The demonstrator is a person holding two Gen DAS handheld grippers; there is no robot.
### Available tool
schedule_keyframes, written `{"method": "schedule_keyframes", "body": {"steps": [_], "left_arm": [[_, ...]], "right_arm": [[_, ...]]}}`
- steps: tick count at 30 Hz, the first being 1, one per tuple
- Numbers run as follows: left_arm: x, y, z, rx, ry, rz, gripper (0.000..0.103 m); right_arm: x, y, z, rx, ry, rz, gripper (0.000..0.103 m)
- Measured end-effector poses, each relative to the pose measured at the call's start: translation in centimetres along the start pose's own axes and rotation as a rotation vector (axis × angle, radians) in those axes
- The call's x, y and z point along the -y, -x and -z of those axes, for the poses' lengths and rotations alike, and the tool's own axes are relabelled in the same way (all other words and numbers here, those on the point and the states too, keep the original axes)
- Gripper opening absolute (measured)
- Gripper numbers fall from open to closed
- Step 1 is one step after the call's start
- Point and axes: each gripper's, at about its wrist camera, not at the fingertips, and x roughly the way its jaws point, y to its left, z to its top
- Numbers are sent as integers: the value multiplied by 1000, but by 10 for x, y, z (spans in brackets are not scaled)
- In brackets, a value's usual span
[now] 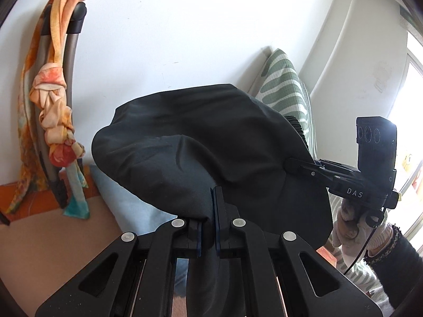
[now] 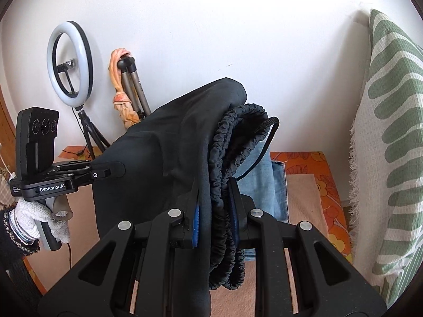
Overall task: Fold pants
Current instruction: 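Lift the pants bundle with the right gripper and carry it onto the folded jeans, then open the right gripper and release the pants onto the jeans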
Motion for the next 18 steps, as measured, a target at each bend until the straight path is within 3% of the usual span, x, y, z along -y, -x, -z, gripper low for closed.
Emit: {"method": "schedule_keyframes", "body": {"steps": [9,13,15,18], "left_arm": [[-25,-51,-2,-51,-20,-102,5],[-44,-64,4,-98,13,-195,6],[-51,-64,9,-117,49,-219,12],[-54,-61,15,-138,62,-232,21]], "right_arm": [[37,-76,-9,-59,-56,-42,19],[45,-110,-2,-118,-60,22,21],[52,-120,3,-150,-76,78,24],[63,-121,5,-160,-97,157,46]]}}
